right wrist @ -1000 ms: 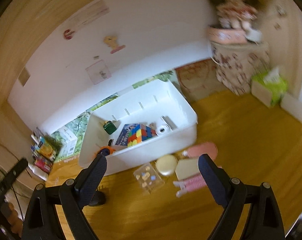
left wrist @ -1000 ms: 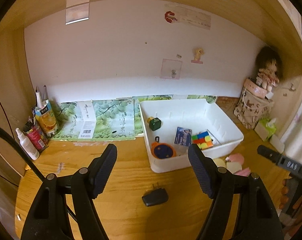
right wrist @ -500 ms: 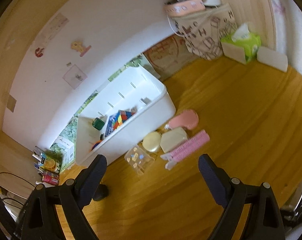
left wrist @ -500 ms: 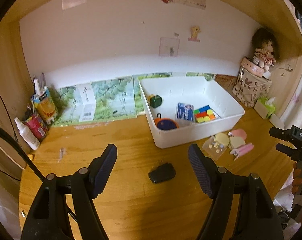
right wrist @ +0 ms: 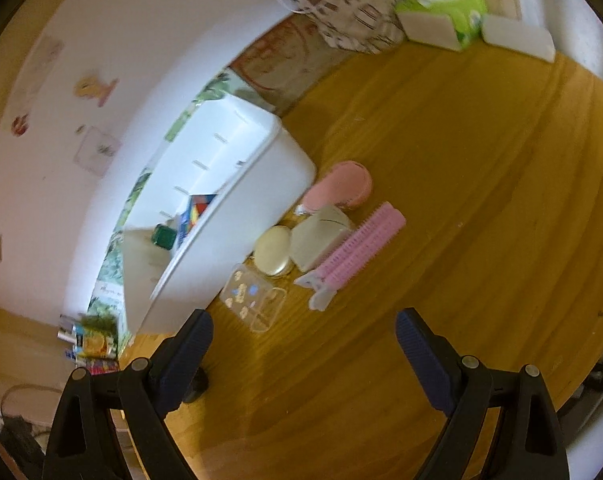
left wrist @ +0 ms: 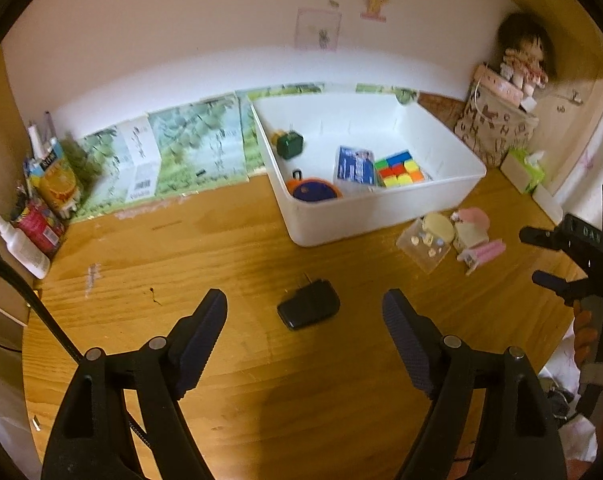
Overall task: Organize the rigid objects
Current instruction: 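Grasp the black charger plug with the left tool while the right tool grasps the pink hair roller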
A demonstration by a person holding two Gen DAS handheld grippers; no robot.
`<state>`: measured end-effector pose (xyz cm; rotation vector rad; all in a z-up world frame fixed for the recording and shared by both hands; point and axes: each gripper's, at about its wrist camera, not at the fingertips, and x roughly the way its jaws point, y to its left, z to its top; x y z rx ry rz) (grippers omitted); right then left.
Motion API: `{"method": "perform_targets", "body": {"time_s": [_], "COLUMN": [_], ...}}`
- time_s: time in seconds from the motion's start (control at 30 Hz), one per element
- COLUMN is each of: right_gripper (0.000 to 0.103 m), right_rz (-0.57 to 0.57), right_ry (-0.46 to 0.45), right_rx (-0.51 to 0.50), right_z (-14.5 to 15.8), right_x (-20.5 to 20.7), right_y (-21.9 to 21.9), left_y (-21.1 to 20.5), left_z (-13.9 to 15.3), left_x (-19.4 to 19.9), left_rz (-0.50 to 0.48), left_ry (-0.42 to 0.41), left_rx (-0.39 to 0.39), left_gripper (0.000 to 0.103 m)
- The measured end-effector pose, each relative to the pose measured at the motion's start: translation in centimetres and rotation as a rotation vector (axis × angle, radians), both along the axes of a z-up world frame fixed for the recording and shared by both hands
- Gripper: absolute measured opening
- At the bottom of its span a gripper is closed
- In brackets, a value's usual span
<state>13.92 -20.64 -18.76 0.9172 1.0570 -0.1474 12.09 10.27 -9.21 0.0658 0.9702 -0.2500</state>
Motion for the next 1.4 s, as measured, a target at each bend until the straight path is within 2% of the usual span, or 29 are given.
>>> {"method": "perform_targets", "body": {"time_s": [0.23, 0.5, 0.57, 0.93, 1.07, 1.4], "right_gripper": [0.093, 0.084, 0.080, 0.072, 0.065, 0.063], "right_rz": [-0.049, -0.057, -0.052, 0.022, 0.053, 0.060], "right_ry": [0.091, 0.170, 0.177, 0.223, 0.241, 0.257], "right_rx": [-0.014, -0.044, -0.057, -0.126, -0.135, -0.120], "right_z": [-1.9, -3.7, -4.0, -4.9, -5.2, -6.0], "right_x": [1.2, 2.6, 2.9, 5.4, 6.2, 7.3], "right_y": [-0.8, -1.5, -1.5, -0.8, -0.3, -0.7], "left_y": [-0.3, -1.2, -1.4, -1.6, -1.3, -1.2], "left_z": [-2.2, -4.9, -5.5, -8.4, -9.4, -10.8], "left_x": [1.8, 4.5, 5.1, 7.5, 8.0, 8.7], "left_rz": [0.000, 0.020, 0.022, 0.067, 0.083, 0.094], "left_ry": [0.095, 0.214, 0.237, 0.363, 0.405, 0.454], "left_rx": [-0.016, -0.033, -0.032, -0.053, -0.070, -0.078], "left_gripper": [0.083, 0.083, 0.083, 0.083, 0.083, 0.083]}}
